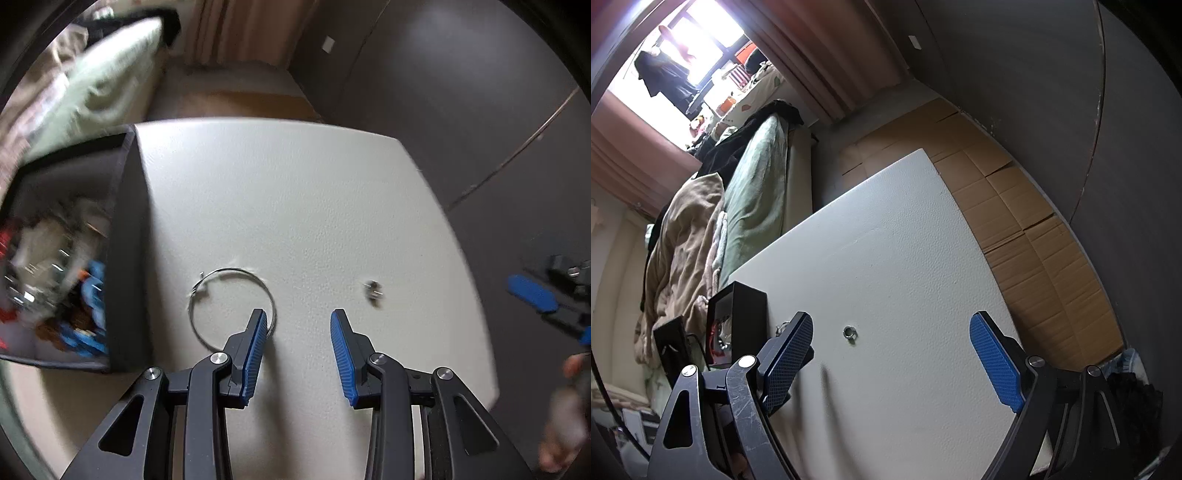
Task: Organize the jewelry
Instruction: 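Move the left gripper to the silver hoop earring and grasp it, then carry the hoop to the box while the right gripper grasps the small silver ring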
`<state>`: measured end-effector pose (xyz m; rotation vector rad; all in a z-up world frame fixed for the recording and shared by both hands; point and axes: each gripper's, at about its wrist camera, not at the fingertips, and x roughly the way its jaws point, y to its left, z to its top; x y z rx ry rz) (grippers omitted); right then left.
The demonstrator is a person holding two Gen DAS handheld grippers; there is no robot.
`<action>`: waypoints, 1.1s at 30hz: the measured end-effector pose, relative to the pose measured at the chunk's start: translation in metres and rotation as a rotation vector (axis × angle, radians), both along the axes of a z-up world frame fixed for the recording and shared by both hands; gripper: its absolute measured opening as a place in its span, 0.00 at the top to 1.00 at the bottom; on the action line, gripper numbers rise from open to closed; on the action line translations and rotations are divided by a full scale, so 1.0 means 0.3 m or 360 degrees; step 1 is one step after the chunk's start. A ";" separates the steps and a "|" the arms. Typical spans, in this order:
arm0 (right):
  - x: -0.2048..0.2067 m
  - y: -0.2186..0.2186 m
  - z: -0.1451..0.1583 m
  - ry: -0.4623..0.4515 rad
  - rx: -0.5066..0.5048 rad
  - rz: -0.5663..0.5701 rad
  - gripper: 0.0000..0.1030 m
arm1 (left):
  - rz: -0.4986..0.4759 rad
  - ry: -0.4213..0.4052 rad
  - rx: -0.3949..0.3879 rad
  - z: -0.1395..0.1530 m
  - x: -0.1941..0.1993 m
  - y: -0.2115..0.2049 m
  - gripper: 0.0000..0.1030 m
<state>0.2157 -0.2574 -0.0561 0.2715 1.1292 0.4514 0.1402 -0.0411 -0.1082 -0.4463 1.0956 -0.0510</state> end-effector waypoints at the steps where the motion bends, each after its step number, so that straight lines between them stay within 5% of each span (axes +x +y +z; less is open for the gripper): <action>1: 0.000 -0.001 0.000 0.0001 0.0000 -0.0001 0.15 | -0.0028 0.0011 -0.0058 -0.004 0.000 -0.006 0.68; 5: -0.001 0.007 0.001 0.0003 -0.0002 0.0000 0.15 | -0.0126 0.0055 -0.0219 -0.017 -0.001 -0.052 0.73; 11: -0.007 0.011 0.002 0.0000 -0.0014 0.0013 0.15 | -0.0159 0.0026 -0.0222 0.016 -0.009 -0.066 0.79; 16: -0.004 0.008 0.005 0.0004 -0.0013 -0.0001 0.15 | -0.0067 -0.0039 -0.0045 0.067 -0.031 -0.024 0.79; 30: -0.009 0.023 -0.003 0.0008 -0.0019 0.0016 0.15 | -0.0039 0.0000 0.0360 -0.011 -0.007 -0.087 0.80; 33: -0.009 0.026 -0.004 0.0007 -0.0019 0.0020 0.15 | -0.0043 -0.0012 0.0448 -0.011 -0.001 -0.091 0.99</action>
